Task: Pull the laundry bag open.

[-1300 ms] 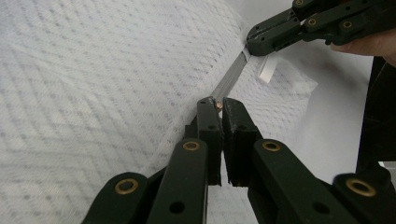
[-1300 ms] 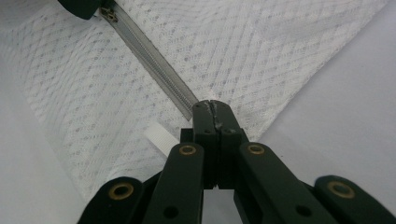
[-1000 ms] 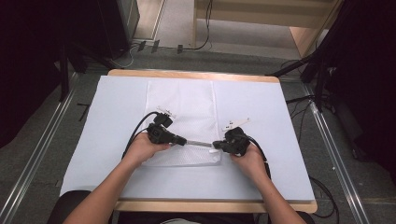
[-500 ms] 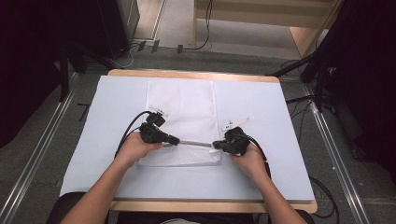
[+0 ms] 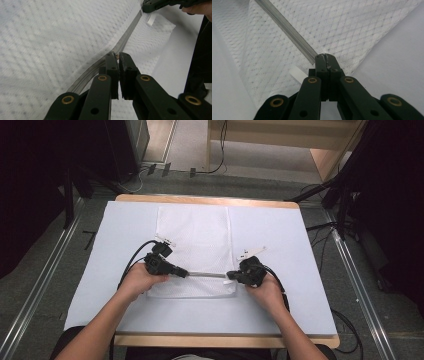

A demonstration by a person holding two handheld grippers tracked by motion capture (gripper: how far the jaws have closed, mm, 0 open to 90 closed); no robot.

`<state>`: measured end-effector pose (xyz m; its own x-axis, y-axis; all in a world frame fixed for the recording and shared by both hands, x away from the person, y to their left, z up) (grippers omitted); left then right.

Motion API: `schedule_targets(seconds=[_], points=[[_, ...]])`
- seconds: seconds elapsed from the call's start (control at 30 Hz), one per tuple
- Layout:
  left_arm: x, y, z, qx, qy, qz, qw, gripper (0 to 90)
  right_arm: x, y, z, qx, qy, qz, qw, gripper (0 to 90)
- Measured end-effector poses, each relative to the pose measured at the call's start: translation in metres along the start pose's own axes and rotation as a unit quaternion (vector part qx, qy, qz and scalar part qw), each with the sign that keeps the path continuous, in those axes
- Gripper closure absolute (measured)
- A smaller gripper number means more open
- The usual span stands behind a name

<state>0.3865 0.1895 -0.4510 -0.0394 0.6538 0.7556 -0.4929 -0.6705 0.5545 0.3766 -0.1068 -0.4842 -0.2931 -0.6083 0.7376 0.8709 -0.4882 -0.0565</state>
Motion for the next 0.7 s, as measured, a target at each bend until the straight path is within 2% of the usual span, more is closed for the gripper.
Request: schedule_targets(seconds=[0.23, 0.37, 0.5, 0.67, 0.7], points=[[0.014, -0.010, -0.007, 0.010, 0.012, 0.008, 0.9999, 88.1, 0.000, 0.000, 0.000, -0.003, 0.003, 0.002, 1.0000, 90.0], [0.025, -0.017, -0.010, 0.019, 0.027, 0.011, 0.9994, 88.1, 0.000, 0.000, 0.000, -0.003, 0.003, 0.002, 1.0000, 90.0], [0.033, -0.025, -0.016, 0.029, 0.028, 0.021, 0.9990, 88.1, 0.000, 0.000, 0.000, -0.001, 0.003, 0.002, 1.0000, 90.0], [0.042, -0.034, -0.022, 0.039, 0.028, 0.019, 0.9986, 88.0, 0.000, 0.001, 0.000, -0.002, 0.003, 0.002, 1.0000, 90.0], [0.044, -0.035, -0.023, 0.039, 0.029, 0.026, 0.9985, 88.0, 0.000, 0.001, 0.000, -0.003, 0.003, 0.003, 1.0000, 90.0]])
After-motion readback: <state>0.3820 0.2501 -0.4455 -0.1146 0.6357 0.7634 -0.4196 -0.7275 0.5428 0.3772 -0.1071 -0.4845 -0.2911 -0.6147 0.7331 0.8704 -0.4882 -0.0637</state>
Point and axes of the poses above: each handheld gripper's, and its own axes: x roughly backward along the jaws, z roughly out of its top, y roughly to its right, the point moved 2 cm from there along -x, roughly forward along the jaws, and after that the axes turned 11 degrees about x, right-handed, at the moved point
